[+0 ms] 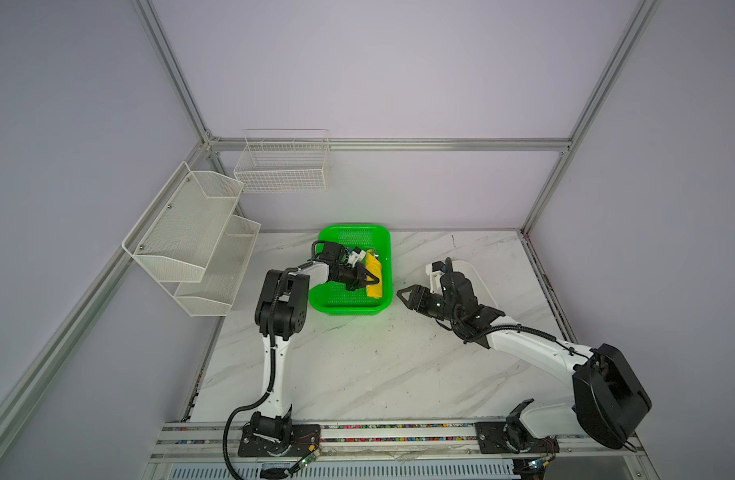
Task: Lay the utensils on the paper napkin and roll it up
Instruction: 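Lower the napkin cone into the green basket with the left gripper and release it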
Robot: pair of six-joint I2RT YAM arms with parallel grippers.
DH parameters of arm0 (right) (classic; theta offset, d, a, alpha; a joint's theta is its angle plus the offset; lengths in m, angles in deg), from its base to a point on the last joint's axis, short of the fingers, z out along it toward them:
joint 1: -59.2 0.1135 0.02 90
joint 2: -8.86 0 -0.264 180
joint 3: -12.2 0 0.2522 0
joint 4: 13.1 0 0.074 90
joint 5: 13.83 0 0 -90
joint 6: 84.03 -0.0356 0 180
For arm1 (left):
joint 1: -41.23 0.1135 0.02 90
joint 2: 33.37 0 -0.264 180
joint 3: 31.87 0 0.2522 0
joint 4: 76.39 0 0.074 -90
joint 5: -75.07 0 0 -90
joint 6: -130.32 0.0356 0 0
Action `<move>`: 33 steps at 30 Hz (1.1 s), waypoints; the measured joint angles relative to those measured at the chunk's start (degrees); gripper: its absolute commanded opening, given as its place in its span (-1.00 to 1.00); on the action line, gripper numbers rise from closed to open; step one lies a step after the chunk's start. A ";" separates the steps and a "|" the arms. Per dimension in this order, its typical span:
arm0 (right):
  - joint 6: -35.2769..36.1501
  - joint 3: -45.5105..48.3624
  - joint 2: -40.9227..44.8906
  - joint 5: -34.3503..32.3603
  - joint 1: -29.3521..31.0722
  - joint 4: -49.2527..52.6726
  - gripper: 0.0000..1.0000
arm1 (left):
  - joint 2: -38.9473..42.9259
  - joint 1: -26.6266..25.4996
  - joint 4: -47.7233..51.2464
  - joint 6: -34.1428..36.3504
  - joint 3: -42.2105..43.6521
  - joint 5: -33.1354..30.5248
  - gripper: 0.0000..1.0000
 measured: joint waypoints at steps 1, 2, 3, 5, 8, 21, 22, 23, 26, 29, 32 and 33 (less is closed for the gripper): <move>0.00 -0.26 -0.39 0.15 0.00 -0.13 0.19 | -0.52 -0.13 0.85 0.39 -0.20 0.00 -0.95; 0.00 -0.48 -0.72 0.22 0.00 -0.17 0.19 | -1.07 -0.31 1.51 0.61 -0.31 0.00 -0.95; 0.00 -0.61 -0.90 0.28 0.00 -0.22 0.19 | -1.62 -0.39 2.14 0.83 -0.55 0.02 -0.95; 0.00 -0.72 -1.01 0.37 0.00 -0.35 0.19 | -2.91 -0.50 3.08 1.18 -0.92 0.20 -0.93; -0.02 -0.72 -0.98 0.57 0.00 -0.61 0.19 | -3.39 -0.50 4.98 1.97 -1.90 0.85 -0.86; -0.17 -0.72 -0.98 0.72 0.00 -0.98 0.19 | -4.37 -1.29 15.96 8.57 -7.76 -3.61 -0.44; -0.22 -0.72 -0.98 0.72 0.00 -0.98 0.19 | -4.35 -1.44 16.50 8.96 -8.13 -3.89 -0.42; -0.22 -0.72 -0.96 0.72 0.00 -0.98 0.19 | -4.35 -1.53 16.94 9.09 -8.44 -4.28 -0.39; -0.26 -0.72 -0.96 0.72 0.00 -0.98 0.19 | -4.07 -1.77 17.55 9.42 -8.70 -4.92 -0.30; -0.28 -0.72 -0.92 0.72 0.00 -0.98 0.19 | -3.34 -2.10 17.94 9.49 -8.70 -6.19 -0.16; -0.28 -0.72 -0.76 0.72 0.00 -0.98 0.19 | -2.40 -2.43 18.40 9.55 -8.72 -8.33 -0.07; -0.28 -0.72 -0.68 0.70 0.00 -0.98 0.19 | -2.05 -2.45 18.58 9.57 -8.72 -9.14 -0.05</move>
